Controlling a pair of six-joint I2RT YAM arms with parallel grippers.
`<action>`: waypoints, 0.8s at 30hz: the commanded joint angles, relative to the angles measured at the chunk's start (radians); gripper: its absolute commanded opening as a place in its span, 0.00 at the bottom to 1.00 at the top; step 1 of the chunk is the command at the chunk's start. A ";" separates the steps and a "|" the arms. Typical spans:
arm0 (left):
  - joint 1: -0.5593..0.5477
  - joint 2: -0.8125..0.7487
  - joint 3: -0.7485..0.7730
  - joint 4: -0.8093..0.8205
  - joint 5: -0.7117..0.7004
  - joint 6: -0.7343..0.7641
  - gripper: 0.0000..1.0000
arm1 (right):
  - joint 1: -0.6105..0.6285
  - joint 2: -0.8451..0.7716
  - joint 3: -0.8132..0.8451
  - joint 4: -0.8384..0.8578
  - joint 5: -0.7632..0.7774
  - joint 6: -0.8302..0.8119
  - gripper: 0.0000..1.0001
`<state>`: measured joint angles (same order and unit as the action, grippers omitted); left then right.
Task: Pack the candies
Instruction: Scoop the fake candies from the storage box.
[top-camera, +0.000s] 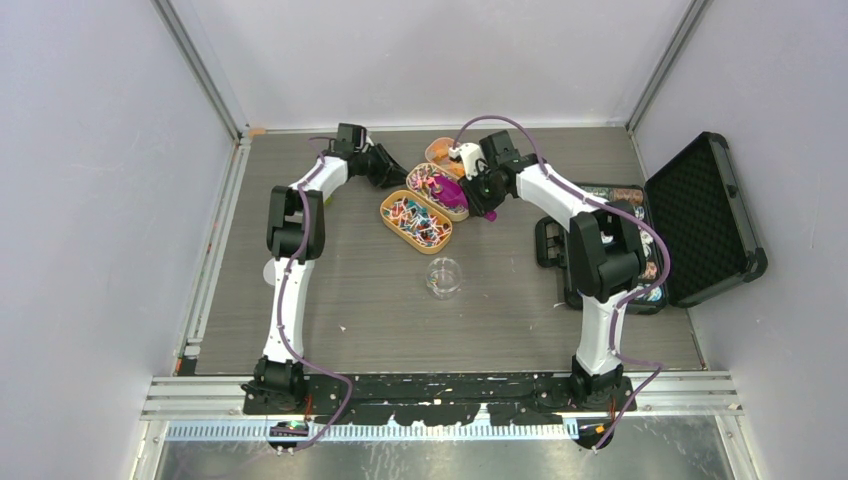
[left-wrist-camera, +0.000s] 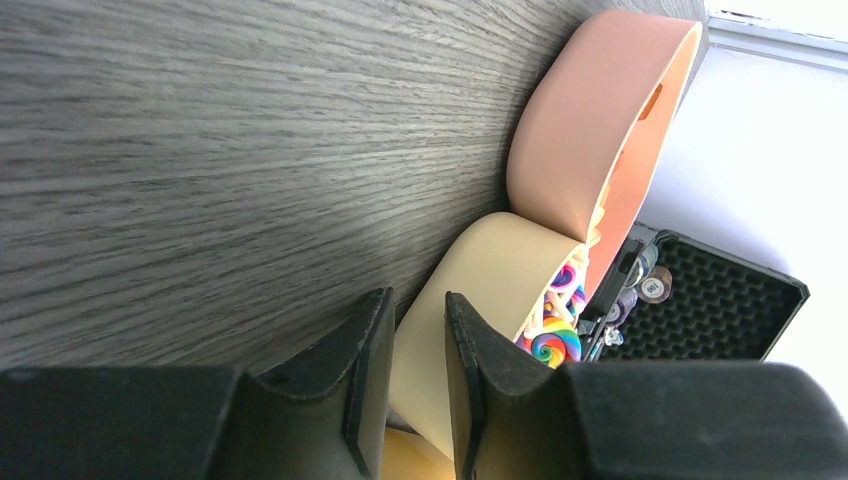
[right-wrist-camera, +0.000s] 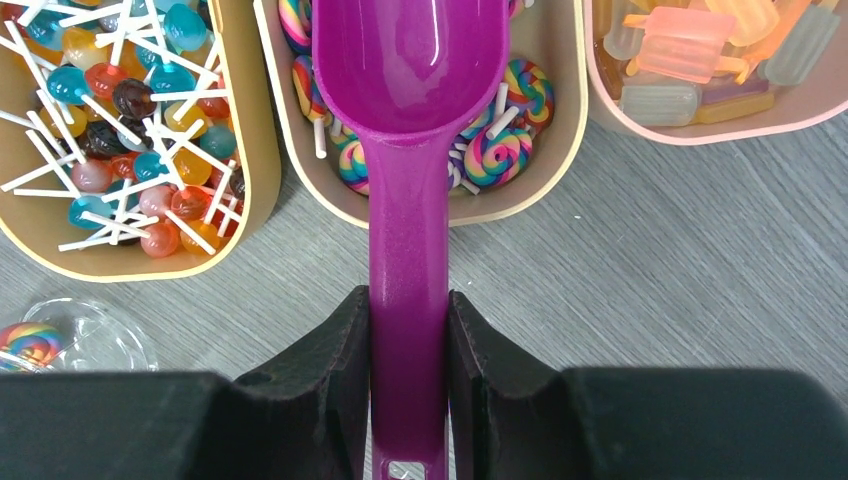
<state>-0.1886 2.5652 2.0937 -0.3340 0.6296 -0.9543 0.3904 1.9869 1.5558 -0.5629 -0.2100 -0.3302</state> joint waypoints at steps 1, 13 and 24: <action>-0.032 -0.061 -0.015 -0.040 0.043 0.019 0.28 | 0.010 0.019 0.031 0.079 0.030 0.008 0.00; -0.032 -0.051 0.018 -0.089 0.024 0.054 0.28 | -0.049 -0.068 -0.169 0.322 -0.068 0.081 0.00; -0.023 -0.046 0.043 -0.091 0.028 0.048 0.28 | -0.068 -0.093 -0.259 0.424 -0.115 0.070 0.00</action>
<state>-0.1886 2.5652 2.1090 -0.3691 0.6235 -0.9314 0.3267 1.9255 1.3228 -0.2623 -0.3305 -0.2806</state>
